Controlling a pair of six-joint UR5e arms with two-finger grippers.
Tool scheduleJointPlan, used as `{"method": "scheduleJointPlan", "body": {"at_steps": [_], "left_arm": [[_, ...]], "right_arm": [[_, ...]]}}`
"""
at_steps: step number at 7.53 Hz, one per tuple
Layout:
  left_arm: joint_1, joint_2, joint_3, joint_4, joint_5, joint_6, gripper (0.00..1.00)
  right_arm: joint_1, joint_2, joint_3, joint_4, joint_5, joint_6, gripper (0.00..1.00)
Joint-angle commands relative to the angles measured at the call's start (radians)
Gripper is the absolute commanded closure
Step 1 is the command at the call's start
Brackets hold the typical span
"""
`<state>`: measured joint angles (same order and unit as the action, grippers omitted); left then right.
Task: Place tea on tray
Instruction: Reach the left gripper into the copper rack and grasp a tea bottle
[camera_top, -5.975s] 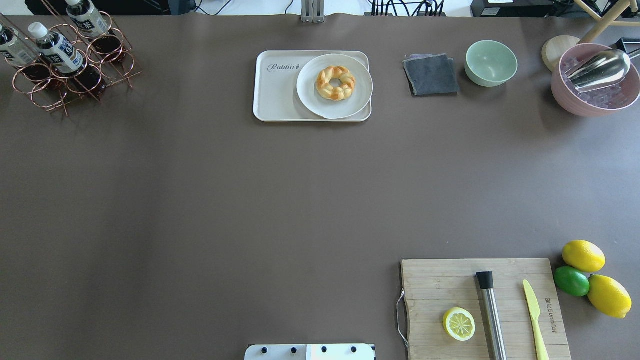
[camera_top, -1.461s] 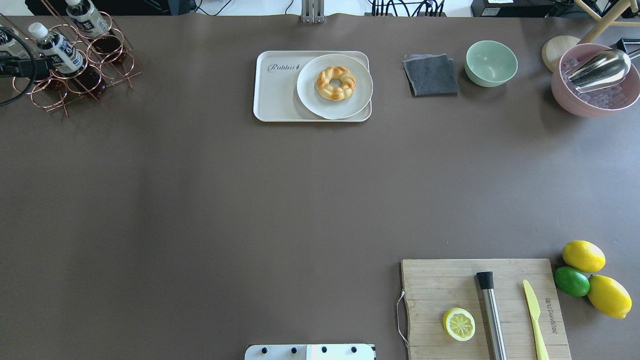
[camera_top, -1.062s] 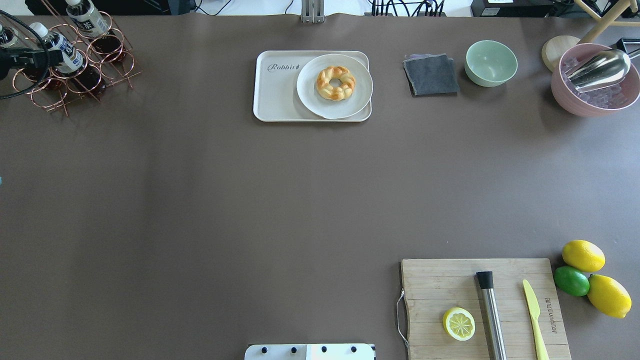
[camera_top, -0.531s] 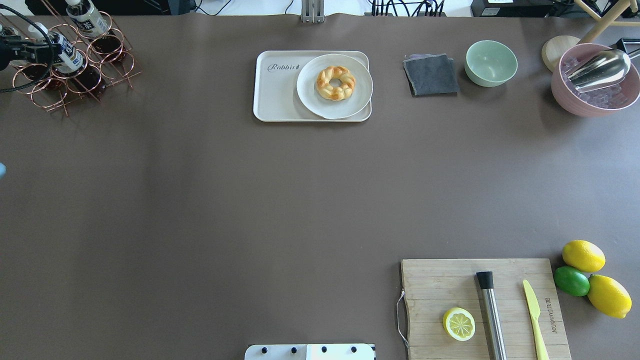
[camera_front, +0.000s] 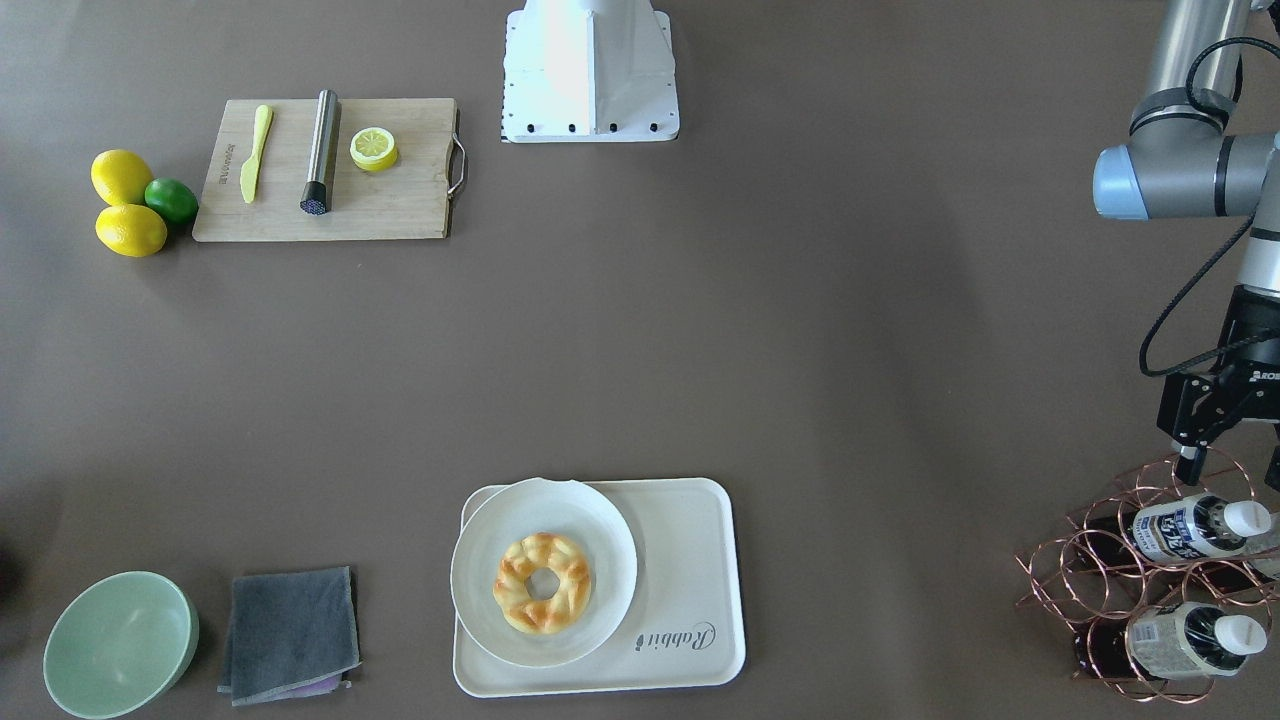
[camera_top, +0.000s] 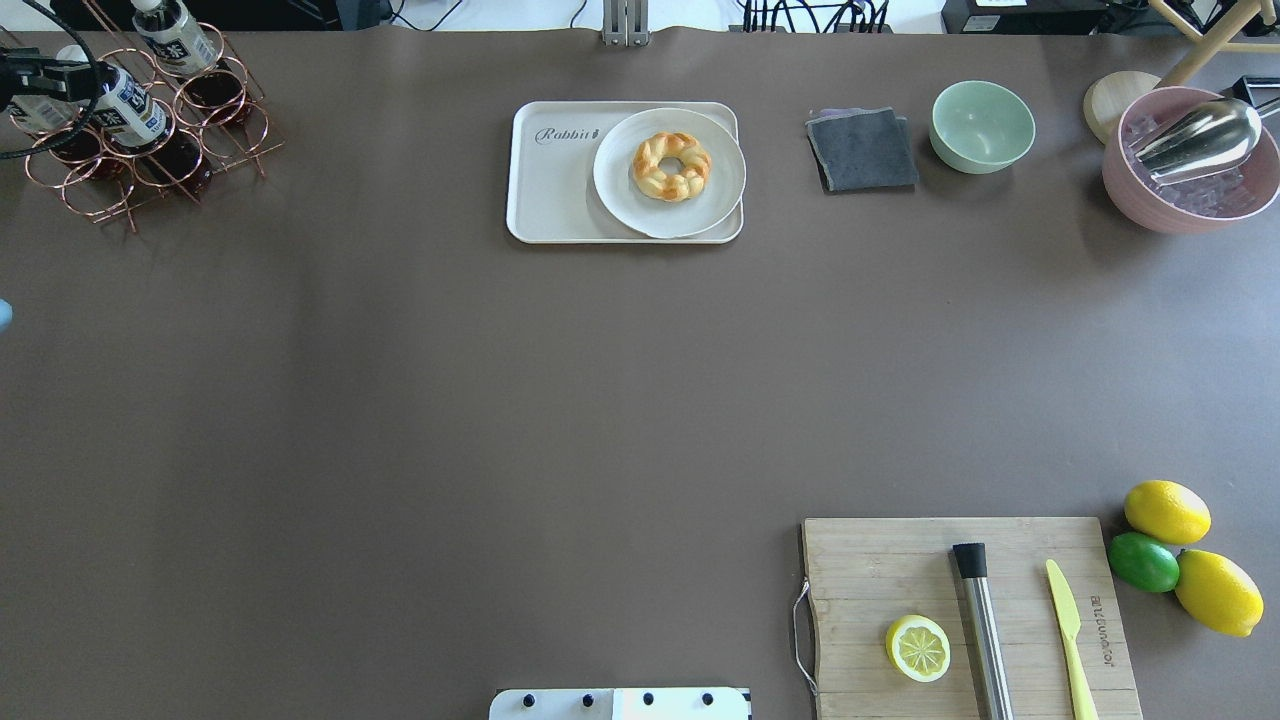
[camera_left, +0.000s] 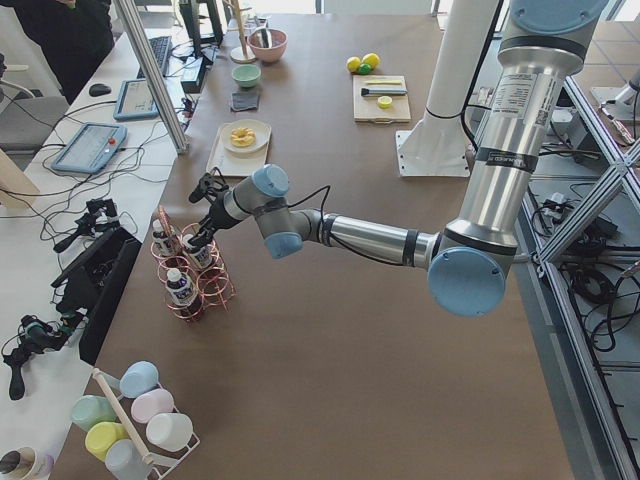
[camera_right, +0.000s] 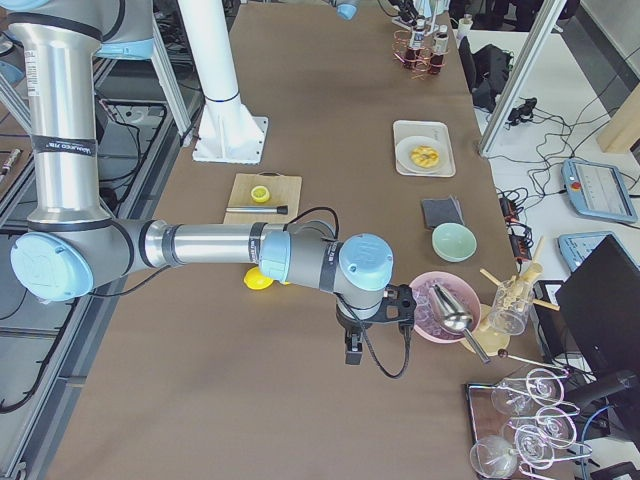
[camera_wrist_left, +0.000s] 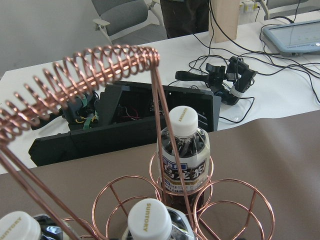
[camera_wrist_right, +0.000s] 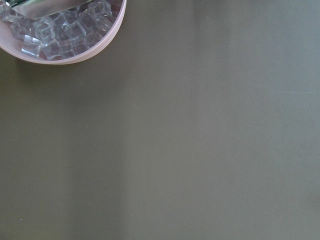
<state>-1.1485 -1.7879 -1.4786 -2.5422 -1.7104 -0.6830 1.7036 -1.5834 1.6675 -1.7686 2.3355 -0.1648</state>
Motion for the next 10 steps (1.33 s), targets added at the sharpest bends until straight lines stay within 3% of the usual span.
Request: {"method": "scheduleJointPlan", "body": {"at_steps": [1,10], "left_arm": [[-0.016,-0.03,0.041,-0.001,-0.003,-0.003,0.31],[-0.011,-0.05,0.069,-0.007,-0.009,-0.006,0.34]], "right_arm": [[-0.001,0.003,0.0,0.0,0.001,0.001,0.0],[-0.001,-0.004,-0.003,0.001,-0.001,0.011,0.0]]}}
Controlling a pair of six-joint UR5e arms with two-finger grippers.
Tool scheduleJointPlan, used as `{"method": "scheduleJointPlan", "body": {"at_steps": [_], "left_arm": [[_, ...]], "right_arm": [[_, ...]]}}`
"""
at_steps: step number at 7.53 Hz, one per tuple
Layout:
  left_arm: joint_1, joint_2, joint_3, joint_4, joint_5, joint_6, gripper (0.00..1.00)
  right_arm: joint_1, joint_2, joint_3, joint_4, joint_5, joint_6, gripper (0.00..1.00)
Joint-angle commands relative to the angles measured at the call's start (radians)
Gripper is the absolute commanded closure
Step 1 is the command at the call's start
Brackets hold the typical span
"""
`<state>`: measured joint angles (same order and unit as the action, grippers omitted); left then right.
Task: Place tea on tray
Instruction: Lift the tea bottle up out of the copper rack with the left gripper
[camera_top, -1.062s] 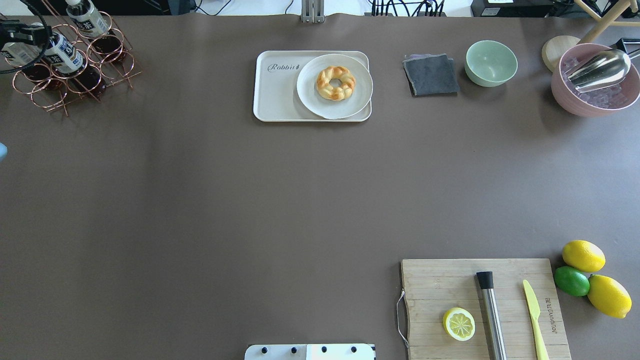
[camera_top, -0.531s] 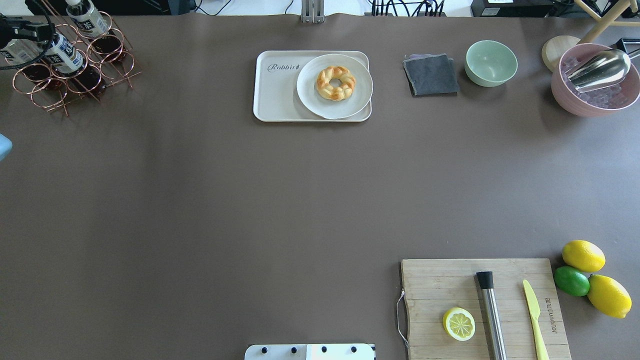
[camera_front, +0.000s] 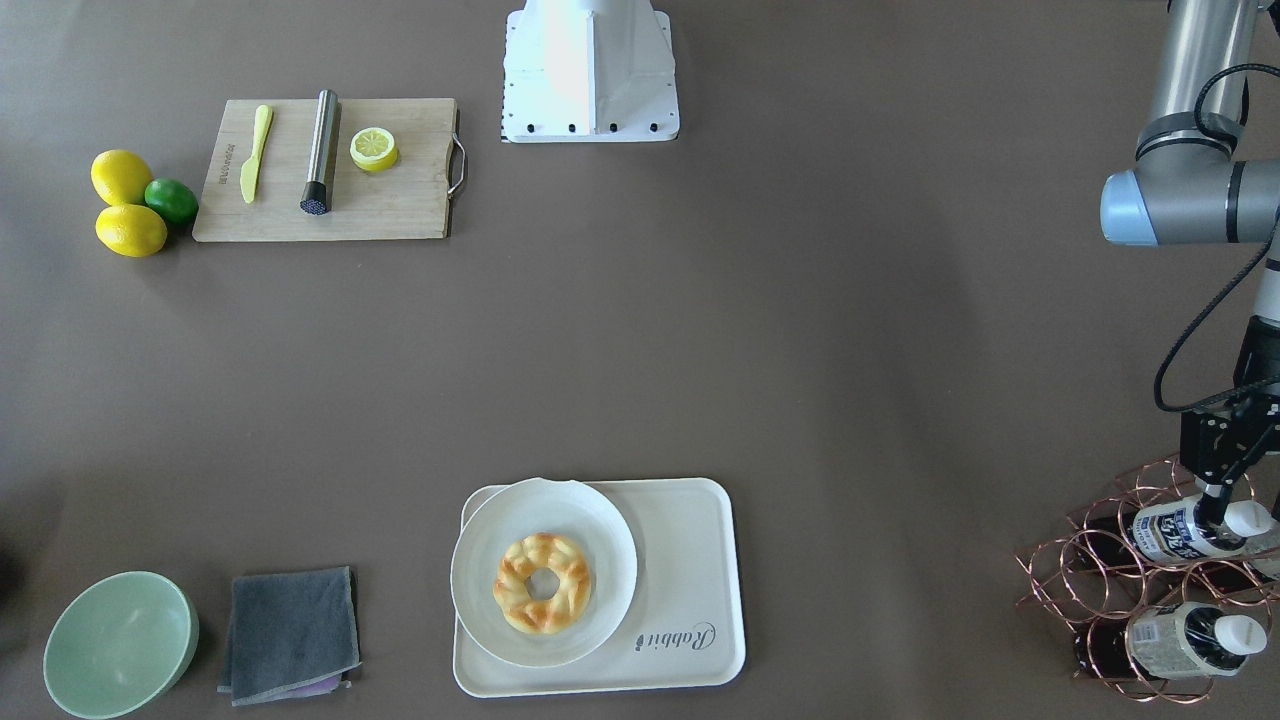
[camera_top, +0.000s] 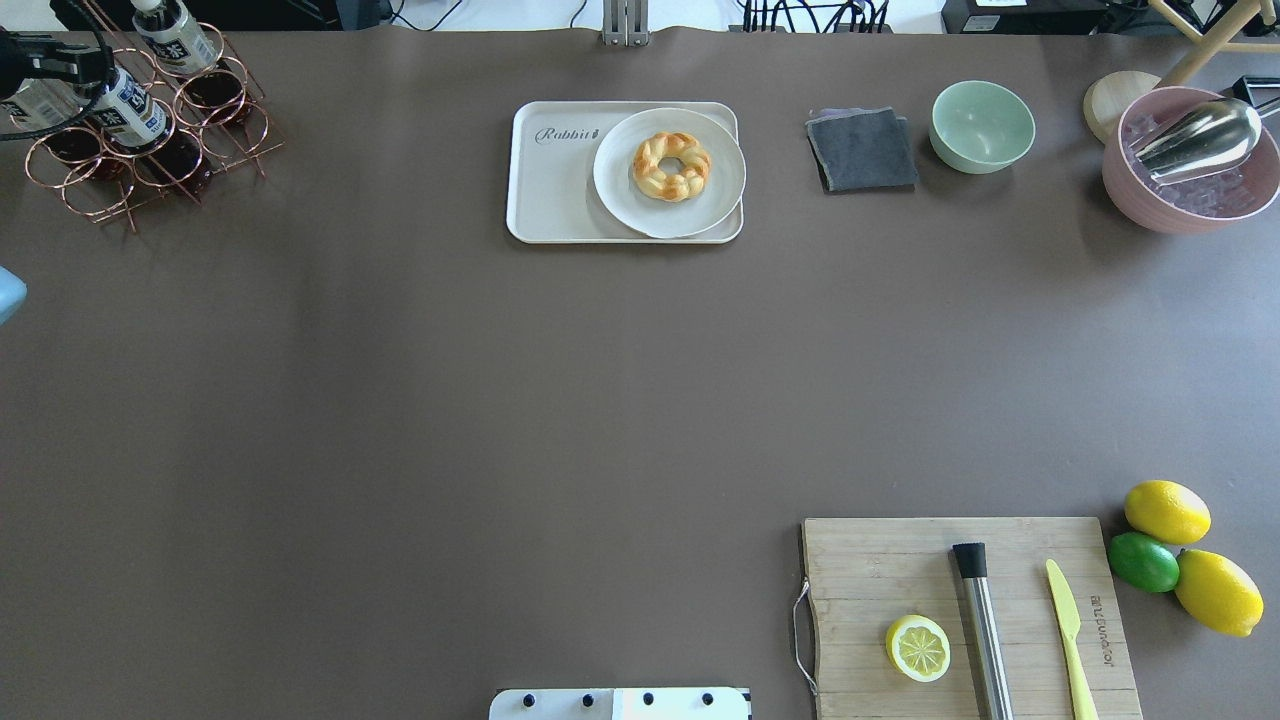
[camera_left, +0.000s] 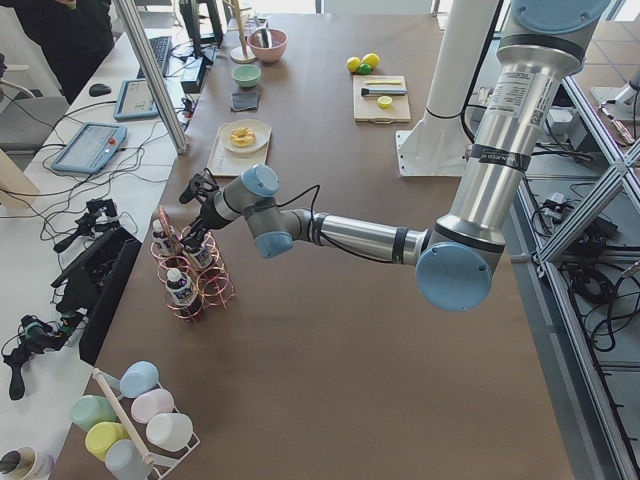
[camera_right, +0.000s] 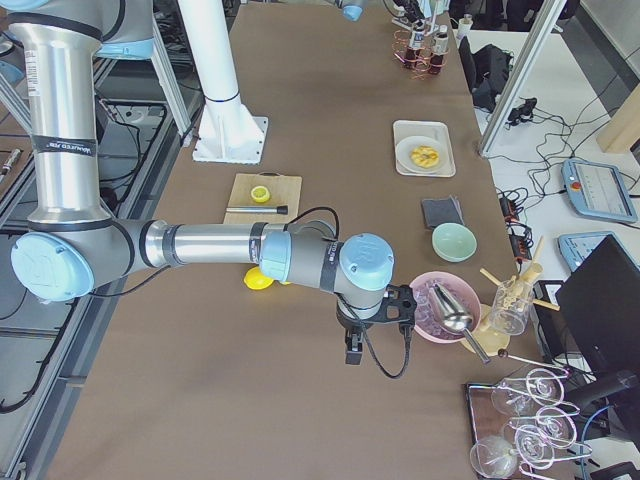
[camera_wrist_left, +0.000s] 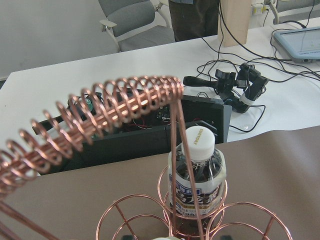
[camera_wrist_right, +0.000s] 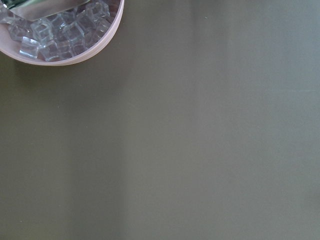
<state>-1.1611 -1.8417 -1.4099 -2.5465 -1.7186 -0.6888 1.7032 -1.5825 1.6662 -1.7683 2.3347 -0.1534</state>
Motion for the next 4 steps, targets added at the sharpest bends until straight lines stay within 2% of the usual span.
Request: {"method": "scheduleJointPlan", "body": {"at_steps": [1,4], "left_arm": [[0.003,0.007,0.005,-0.005,-0.001,0.002,0.34],[0.006,0.006,0.005,-0.005,-0.001,0.0,0.36]], "right_arm": [[0.001,-0.011,0.0,0.001,0.0,-0.001,0.0],[0.001,-0.016,0.0,0.001,0.0,-0.002,0.0]]}}
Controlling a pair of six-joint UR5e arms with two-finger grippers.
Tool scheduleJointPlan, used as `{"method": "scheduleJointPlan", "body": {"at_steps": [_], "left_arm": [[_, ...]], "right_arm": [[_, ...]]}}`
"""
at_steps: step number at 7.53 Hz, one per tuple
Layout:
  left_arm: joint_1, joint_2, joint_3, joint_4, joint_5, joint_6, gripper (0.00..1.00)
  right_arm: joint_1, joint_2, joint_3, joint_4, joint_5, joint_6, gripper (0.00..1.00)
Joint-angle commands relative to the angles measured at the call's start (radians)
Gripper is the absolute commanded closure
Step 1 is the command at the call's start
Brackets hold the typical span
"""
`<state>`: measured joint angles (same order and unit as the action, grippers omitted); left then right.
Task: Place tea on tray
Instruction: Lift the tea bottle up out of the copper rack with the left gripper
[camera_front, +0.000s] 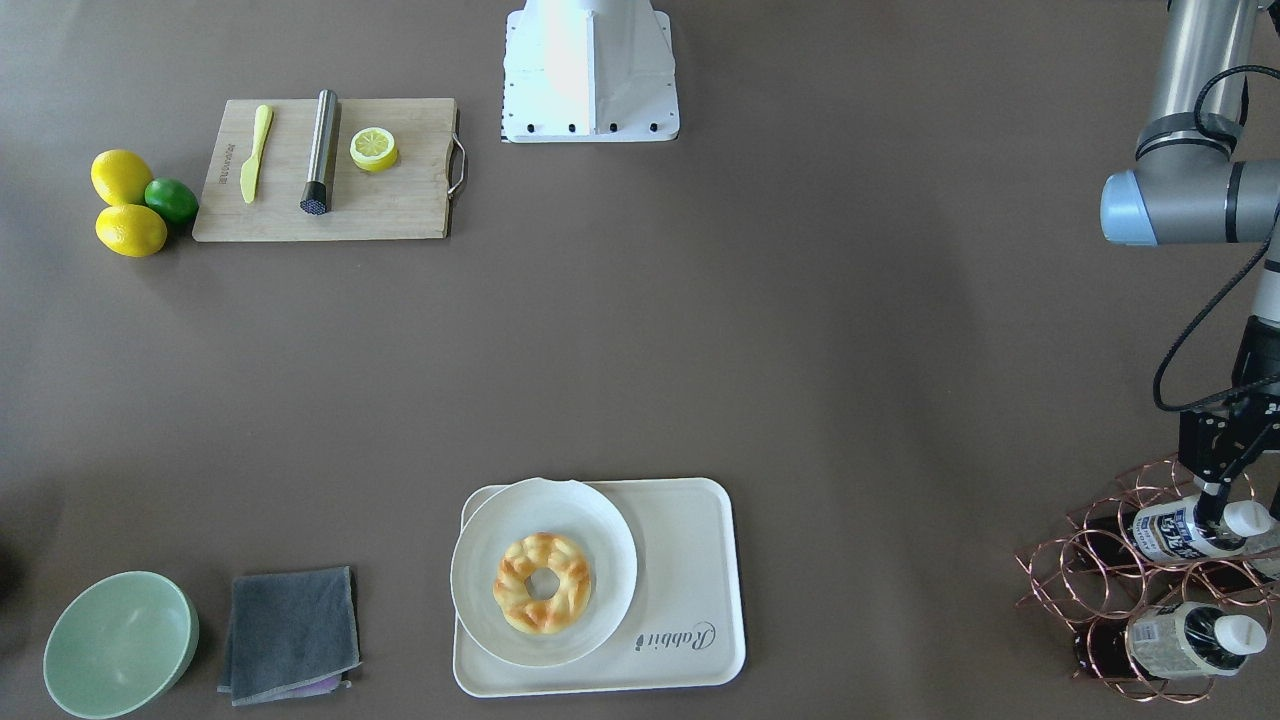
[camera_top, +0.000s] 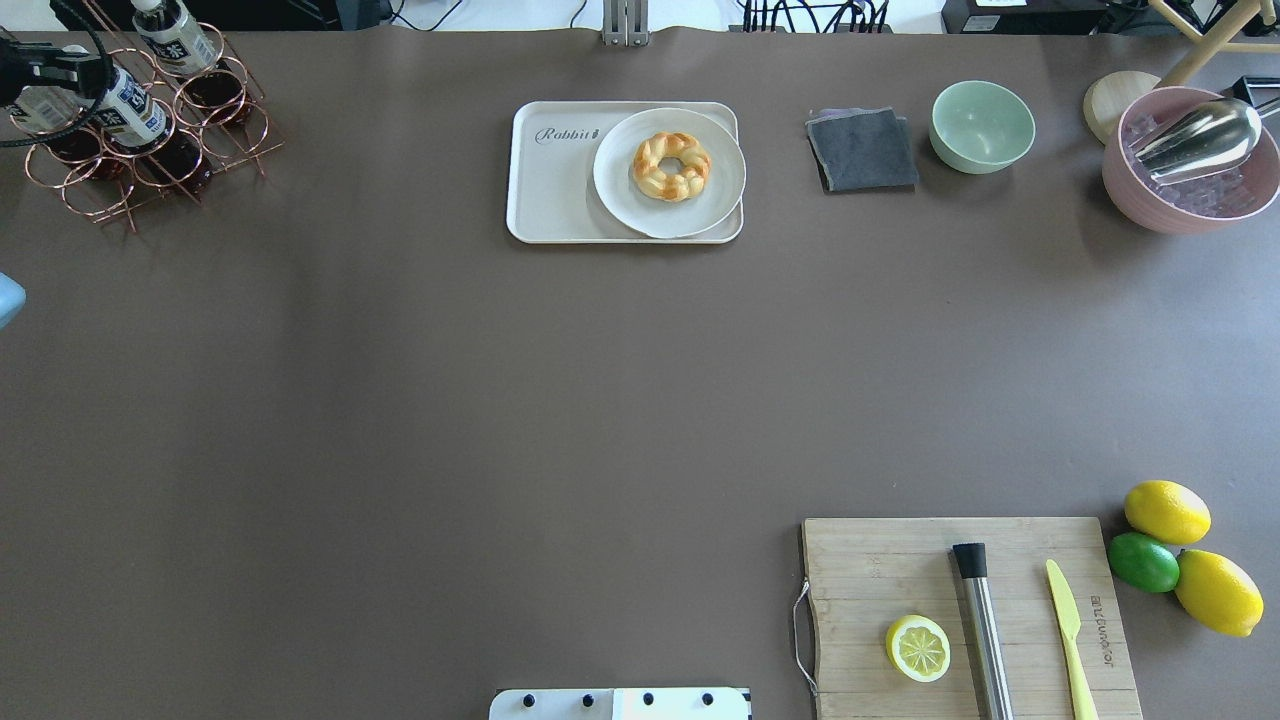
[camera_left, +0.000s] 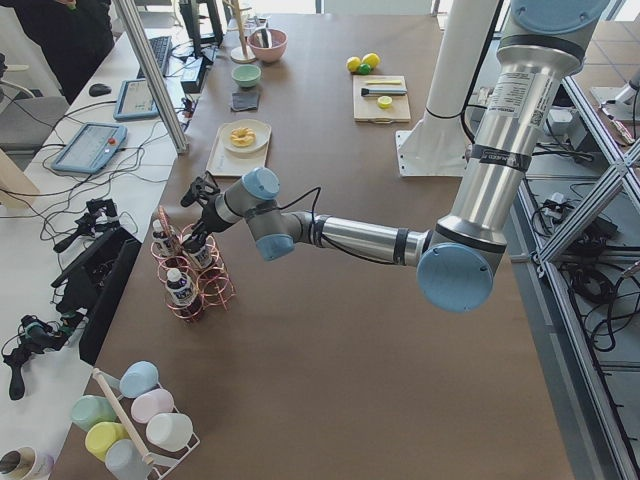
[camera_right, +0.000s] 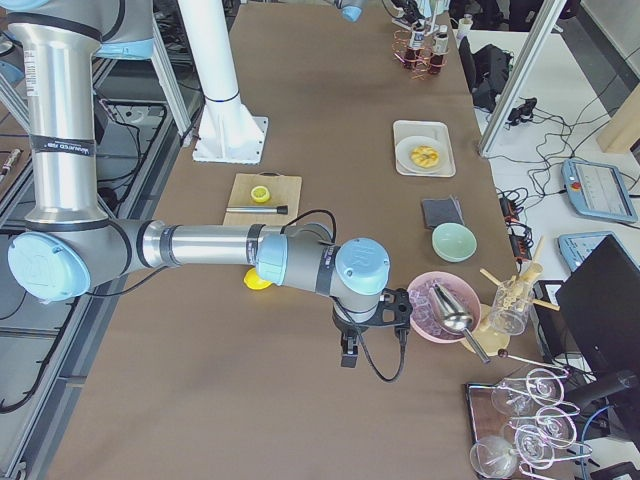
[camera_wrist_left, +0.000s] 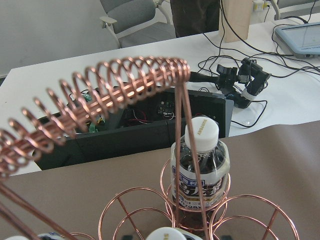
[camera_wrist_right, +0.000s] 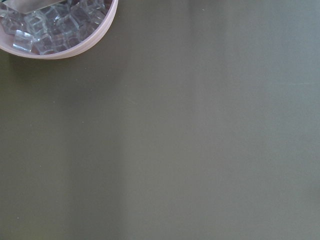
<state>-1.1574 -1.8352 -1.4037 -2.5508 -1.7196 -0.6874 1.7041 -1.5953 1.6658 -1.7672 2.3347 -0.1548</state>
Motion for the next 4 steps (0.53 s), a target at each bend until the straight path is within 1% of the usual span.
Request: {"method": "scheduleJointPlan", "body": {"at_steps": [1,2,3,4], "left_arm": [[0.002,-0.002,0.002,0.001,0.0,-0.004,0.49],[0.002,-0.004,0.002,0.003,0.0,-0.006,0.66],[0.002,-0.006,0.003,0.006,0.0,-0.006,0.71],[0.002,-0.006,0.003,0.006,0.0,-0.006,0.72]], "right_arm": [[0.0,-0.003,0.0,0.0,0.0,0.0,0.0],[0.0,-0.003,0.002,0.0,0.0,0.001,0.0],[0.0,-0.003,0.005,0.0,0.0,0.001,0.0],[0.0,-0.005,0.008,0.0,0.0,0.001,0.0]]}}
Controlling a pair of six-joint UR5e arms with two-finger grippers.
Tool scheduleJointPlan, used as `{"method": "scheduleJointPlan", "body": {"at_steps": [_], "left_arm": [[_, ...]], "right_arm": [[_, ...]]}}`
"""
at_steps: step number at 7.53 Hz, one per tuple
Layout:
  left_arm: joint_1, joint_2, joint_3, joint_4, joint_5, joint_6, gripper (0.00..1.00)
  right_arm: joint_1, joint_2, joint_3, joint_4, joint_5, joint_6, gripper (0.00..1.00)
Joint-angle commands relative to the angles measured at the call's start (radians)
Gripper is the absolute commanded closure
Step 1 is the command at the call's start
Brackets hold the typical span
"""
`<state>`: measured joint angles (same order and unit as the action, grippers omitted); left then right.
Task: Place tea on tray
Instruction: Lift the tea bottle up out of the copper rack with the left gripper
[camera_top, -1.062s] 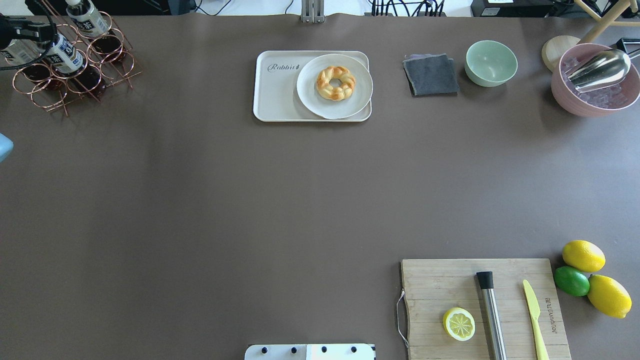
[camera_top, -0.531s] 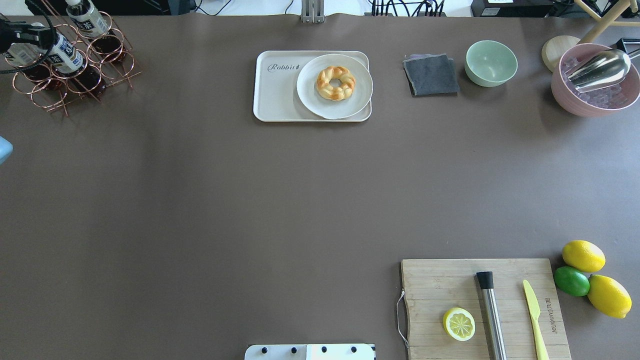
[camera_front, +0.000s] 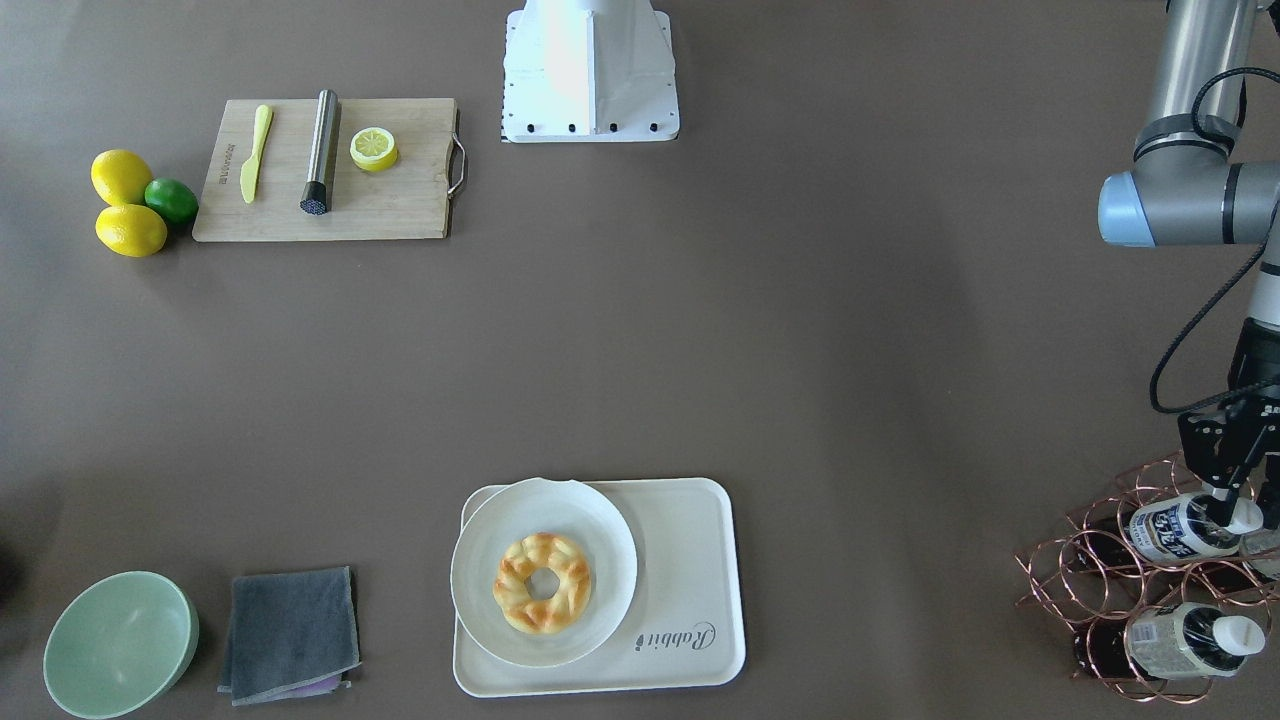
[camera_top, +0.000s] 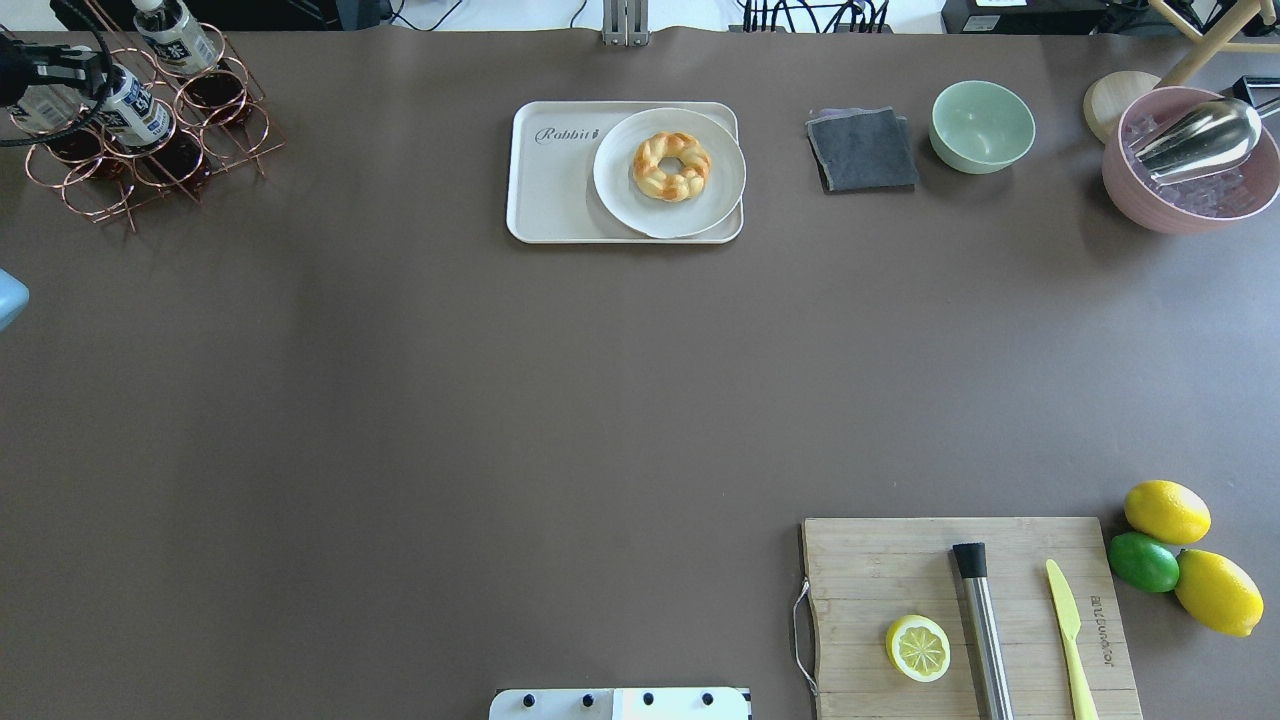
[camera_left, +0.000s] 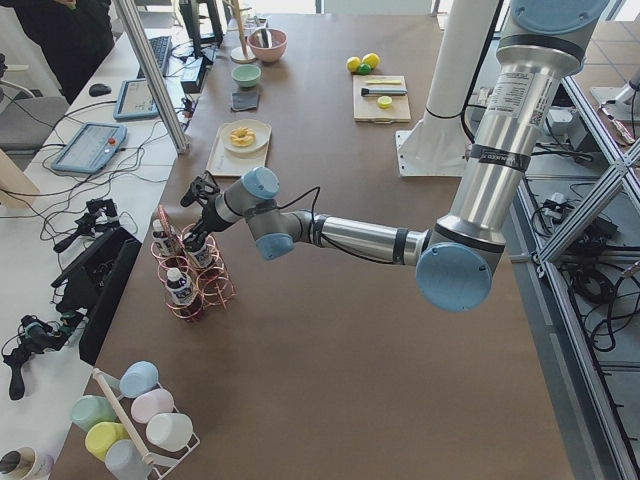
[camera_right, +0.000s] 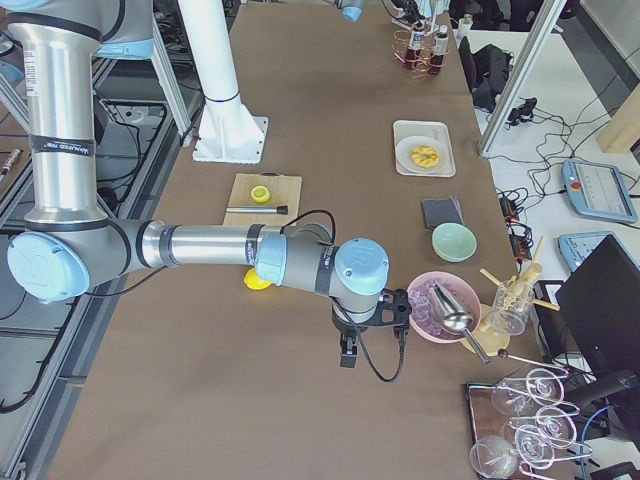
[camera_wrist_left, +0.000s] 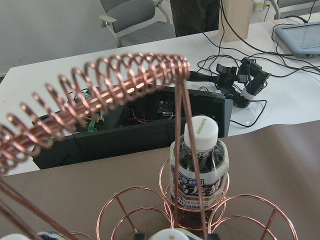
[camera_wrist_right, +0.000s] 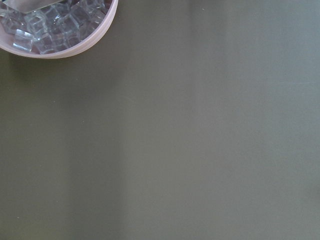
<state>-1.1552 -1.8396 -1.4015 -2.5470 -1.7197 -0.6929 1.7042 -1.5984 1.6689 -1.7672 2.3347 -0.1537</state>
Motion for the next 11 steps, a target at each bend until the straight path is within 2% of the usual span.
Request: {"method": "scheduleJointPlan", "body": {"at_steps": [1,2,6,9,11], "left_arm": [[0.0,-0.001,0.001,0.001,-0.001,0.0,0.85],[-0.001,-0.001,-0.001,0.002,-0.001,0.0,1.0],[-0.103,-0.02,-0.011,0.07,-0.211,0.009,1.0],[-0.141,-0.02,-0.036,0.088,-0.262,0.009,1.0],[-0.165,-0.018,-0.091,0.152,-0.296,0.009,1.0]], "right_arm": [[0.002,-0.005,0.005,0.0,0.0,-0.001,0.0],[0.0,-0.005,0.003,0.0,0.0,-0.001,0.0],[0.002,-0.005,0.002,0.0,0.0,-0.001,0.0],[0.002,-0.005,-0.001,0.0,0.0,-0.001,0.0],[0.002,-0.009,0.002,0.0,0.0,-0.001,0.0]]}}
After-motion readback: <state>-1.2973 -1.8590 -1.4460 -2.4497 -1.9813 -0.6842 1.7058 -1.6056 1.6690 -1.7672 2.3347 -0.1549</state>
